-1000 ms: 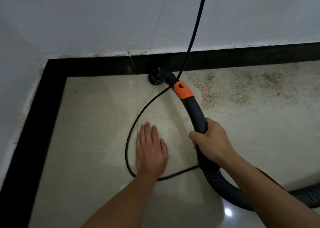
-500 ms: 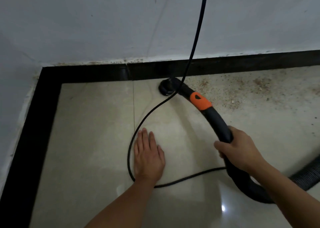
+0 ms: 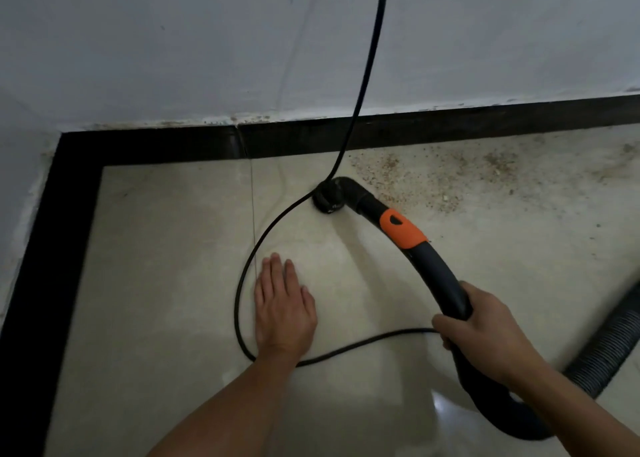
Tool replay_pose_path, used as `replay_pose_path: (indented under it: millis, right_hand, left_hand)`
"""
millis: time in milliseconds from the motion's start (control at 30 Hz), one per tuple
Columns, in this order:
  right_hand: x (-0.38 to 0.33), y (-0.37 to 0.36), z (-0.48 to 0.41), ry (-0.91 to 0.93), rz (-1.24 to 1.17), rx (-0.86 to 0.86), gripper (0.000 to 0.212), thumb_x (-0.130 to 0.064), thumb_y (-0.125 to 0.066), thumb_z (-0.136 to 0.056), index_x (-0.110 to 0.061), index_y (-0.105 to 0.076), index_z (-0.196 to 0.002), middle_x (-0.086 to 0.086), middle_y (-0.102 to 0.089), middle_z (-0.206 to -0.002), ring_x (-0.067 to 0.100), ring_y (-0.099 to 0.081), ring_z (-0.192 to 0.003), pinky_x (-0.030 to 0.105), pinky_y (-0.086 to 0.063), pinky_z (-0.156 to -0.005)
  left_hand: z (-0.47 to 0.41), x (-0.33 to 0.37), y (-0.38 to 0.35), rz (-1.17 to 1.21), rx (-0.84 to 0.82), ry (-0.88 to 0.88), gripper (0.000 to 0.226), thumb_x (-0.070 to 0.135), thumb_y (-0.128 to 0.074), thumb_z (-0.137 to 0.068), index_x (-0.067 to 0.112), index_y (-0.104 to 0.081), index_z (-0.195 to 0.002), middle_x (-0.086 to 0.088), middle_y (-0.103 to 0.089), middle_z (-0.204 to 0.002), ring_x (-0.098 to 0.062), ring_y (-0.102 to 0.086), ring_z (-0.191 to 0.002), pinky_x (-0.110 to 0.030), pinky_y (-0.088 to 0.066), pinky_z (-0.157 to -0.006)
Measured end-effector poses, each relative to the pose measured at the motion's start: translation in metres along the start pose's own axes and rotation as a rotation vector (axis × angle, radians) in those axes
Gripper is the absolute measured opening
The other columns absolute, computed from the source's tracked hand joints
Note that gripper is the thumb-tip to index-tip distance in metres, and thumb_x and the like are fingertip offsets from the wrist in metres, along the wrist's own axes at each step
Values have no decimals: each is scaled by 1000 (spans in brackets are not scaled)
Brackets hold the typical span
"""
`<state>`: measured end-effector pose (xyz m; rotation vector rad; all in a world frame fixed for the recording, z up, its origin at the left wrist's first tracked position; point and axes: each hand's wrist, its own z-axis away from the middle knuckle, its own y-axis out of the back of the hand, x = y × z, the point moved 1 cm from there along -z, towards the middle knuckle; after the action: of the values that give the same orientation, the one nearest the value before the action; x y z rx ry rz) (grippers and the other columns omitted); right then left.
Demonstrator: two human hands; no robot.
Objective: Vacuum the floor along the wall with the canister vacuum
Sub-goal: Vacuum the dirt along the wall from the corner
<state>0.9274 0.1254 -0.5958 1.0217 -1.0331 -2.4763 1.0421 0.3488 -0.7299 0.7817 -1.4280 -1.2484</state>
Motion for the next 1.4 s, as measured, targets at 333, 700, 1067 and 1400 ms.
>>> replay_pose_path:
  millis: [333, 700, 1067, 1400]
  right_hand:
    - [98, 12, 99, -222, 29, 84, 27, -13, -82, -64, -29, -61, -72, 2, -63, -53, 22, -63, -57, 38, -52, -64]
    - [74, -2, 65, -153, -226, 148, 11, -19, -70, -76, -20, -60, -80, 6, -68, -59, 27, -67, -58, 48, -57, -63]
    - [63, -11, 44, -169, -219, 111, 14, -14, -70, -72, -18, -56, -73, 8, -65, -59, 30, -64, -58, 47, -53, -60]
    - [18, 1, -11, -130, -244, 115, 13, -14, -70, -71, -15, -57, -71, 8, -64, -57, 26, -63, -54, 44, -52, -55]
  left_hand:
    - [1, 5, 3, 39, 66, 5, 60, 30, -27, -90, -6, -50, -133, -27, -41, -144, -41, -35, -136, -51, -30, -109]
    - [-14, 10, -3, -26, 39, -98, 51, 22, -35, -92, -7, -49, -131, -33, -41, -141, -47, -36, -132, -55, -31, -109]
    - [-55, 40, -24, 26, 157, 130, 48, 18, -45, -93, -1, -43, -138, -28, -33, -148, -42, -28, -138, -50, -17, -116]
    - [-58, 42, -20, -11, 106, 128, 54, 25, -29, -94, 0, -43, -139, -28, -32, -150, -42, -26, -140, -51, -18, -116]
